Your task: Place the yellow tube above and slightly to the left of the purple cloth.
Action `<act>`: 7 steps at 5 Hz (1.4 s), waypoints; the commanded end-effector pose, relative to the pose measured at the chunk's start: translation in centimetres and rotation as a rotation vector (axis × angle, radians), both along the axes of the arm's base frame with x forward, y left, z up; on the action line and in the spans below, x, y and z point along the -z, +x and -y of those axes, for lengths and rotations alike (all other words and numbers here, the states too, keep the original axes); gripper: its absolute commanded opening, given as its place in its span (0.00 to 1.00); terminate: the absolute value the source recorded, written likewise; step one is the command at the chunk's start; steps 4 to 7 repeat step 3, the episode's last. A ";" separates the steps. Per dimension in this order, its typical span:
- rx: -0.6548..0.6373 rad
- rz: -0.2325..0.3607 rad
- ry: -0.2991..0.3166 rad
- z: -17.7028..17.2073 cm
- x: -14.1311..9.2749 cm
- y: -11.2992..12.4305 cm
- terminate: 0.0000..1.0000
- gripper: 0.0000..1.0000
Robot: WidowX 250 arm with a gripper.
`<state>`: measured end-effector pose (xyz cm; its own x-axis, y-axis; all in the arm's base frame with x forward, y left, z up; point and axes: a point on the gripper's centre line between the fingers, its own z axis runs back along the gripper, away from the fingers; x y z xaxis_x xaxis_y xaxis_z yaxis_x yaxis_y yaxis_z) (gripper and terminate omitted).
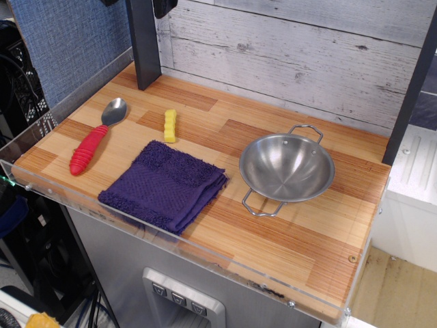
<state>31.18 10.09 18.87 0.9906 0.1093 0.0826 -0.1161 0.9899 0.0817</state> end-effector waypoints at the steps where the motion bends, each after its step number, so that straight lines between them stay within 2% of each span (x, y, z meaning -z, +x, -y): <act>1: -0.001 0.052 0.019 0.0 -2.1 -0.7 0.00 1.00; 2: -0.001 0.052 0.019 0.0 -2.1 -0.7 0.00 1.00; 3: -0.001 0.052 0.019 0.0 -2.1 -0.7 1.00 1.00; 7: -0.001 0.052 0.019 0.0 -2.1 -0.7 1.00 1.00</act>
